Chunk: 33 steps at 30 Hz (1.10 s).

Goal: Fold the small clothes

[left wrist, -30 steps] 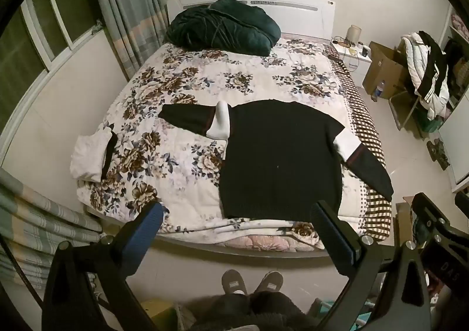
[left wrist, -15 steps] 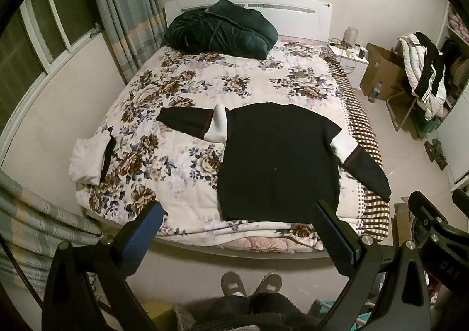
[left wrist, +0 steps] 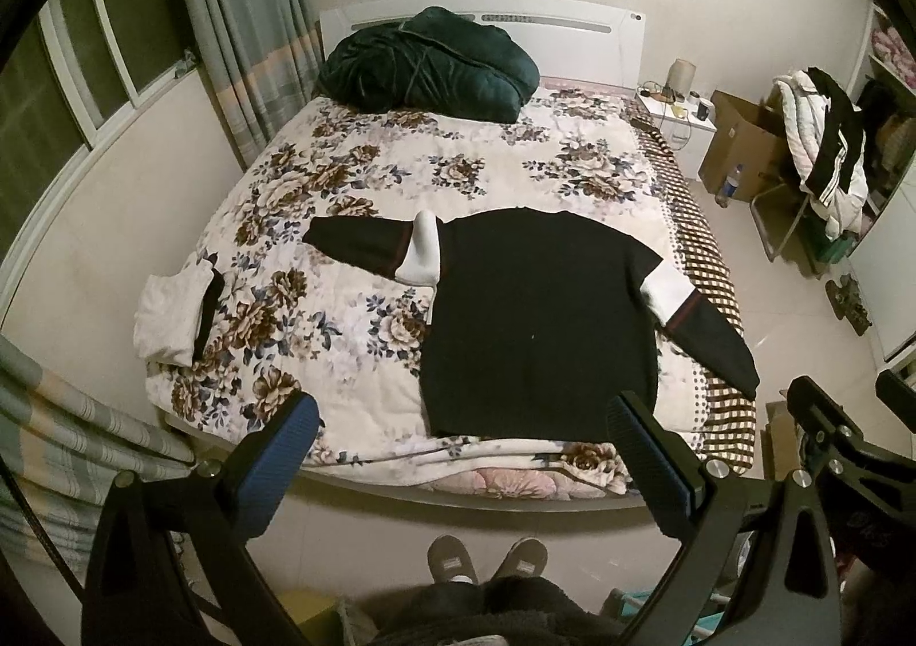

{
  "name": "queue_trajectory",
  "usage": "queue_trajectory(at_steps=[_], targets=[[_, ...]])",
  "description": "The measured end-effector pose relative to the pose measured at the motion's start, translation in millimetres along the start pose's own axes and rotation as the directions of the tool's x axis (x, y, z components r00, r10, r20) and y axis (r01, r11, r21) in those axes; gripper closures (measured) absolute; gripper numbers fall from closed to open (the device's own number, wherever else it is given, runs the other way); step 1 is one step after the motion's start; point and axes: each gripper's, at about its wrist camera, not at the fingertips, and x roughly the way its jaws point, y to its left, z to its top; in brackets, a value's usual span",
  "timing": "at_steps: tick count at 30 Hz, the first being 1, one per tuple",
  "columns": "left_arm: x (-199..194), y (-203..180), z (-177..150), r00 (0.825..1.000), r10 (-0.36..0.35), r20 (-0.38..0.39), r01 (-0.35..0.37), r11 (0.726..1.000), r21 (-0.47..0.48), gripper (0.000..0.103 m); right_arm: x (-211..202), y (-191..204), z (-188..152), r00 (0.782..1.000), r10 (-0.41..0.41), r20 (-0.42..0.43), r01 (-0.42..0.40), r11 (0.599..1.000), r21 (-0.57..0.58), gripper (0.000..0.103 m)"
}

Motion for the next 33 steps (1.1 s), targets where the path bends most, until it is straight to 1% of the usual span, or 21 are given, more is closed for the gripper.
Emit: queue_trajectory(at_steps=[3, 4, 7, 8, 9, 12, 15, 17, 19, 20, 26, 29, 30, 33], targets=[[0, -6, 6, 1.0, 0.001, 0.0, -0.001, 1.0, 0.0, 0.0, -1, 0, 2, 1.0, 0.002, 0.002, -0.002, 1.0, 0.0, 0.0], [0, 5, -4, 1.0, -0.001, 0.0, 0.001, 1.0, 0.002, 0.0, -2, 1, 3, 1.0, 0.001, 0.003, -0.001, 1.0, 0.0, 0.0], [-1, 4, -2, 1.0, -0.003, 0.001, 0.003, 1.0, 0.001, 0.0, 0, -1, 2, 1.0, 0.001, 0.003, -0.001, 1.0, 0.0, 0.0], [-1, 5, -4, 1.0, -0.002, 0.001, 0.002, 1.0, 0.001, 0.0, -3, 1, 7, 1.0, 0.001, 0.004, -0.001, 1.0, -0.001, 0.0], [0, 6, -4, 1.0, -0.004, 0.0, 0.004, 1.0, 0.001, 0.0, -6, 5, 20, 1.0, 0.004, 0.004, -0.004, 1.0, -0.005, 0.0], [-1, 5, -3, 1.0, -0.001, 0.004, 0.001, 1.0, 0.001, 0.0, -6, 4, 19, 1.0, 0.004, 0.005, -0.004, 1.0, -0.004, 0.0], [-1, 4, -3, 1.0, -0.001, 0.005, 0.001, 1.0, -0.001, 0.0, -10, 7, 26, 1.0, 0.005, 0.006, -0.005, 1.0, -0.001, 0.0], [-2, 2, 0, 1.0, -0.002, 0.005, 0.002, 1.0, 0.0, 0.0, -8, 4, 21, 1.0, 0.005, 0.007, -0.005, 1.0, -0.004, 0.0], [-1, 4, -2, 1.0, -0.001, 0.005, 0.001, 1.0, -0.001, 0.0, -10, 7, 26, 1.0, 0.005, 0.008, -0.005, 1.0, -0.004, 0.0], [-2, 2, 0, 1.0, -0.001, 0.006, 0.001, 1.0, -0.001, 0.0, -8, 4, 21, 1.0, 0.006, 0.008, -0.006, 1.0, -0.003, 0.0], [-2, 4, -2, 1.0, -0.001, 0.006, 0.001, 1.0, -0.001, 0.0, -8, 4, 21, 1.0, 0.007, 0.008, -0.007, 1.0, -0.003, 0.0], [-3, 1, 4, 1.0, 0.0, 0.006, 0.0, 1.0, -0.004, 0.0, -11, 8, 25, 1.0, 0.007, 0.011, -0.007, 1.0, -0.003, 0.0], [-3, 3, 0, 1.0, 0.0, 0.009, 0.0, 1.0, -0.002, 0.0, -8, 4, 20, 1.0, 0.008, 0.01, -0.008, 1.0, -0.002, 0.0], [-2, 4, 0, 1.0, -0.001, 0.009, 0.001, 1.0, 0.0, 0.0, -9, 5, 21, 1.0, 0.009, 0.011, -0.009, 1.0, -0.002, 0.0]])
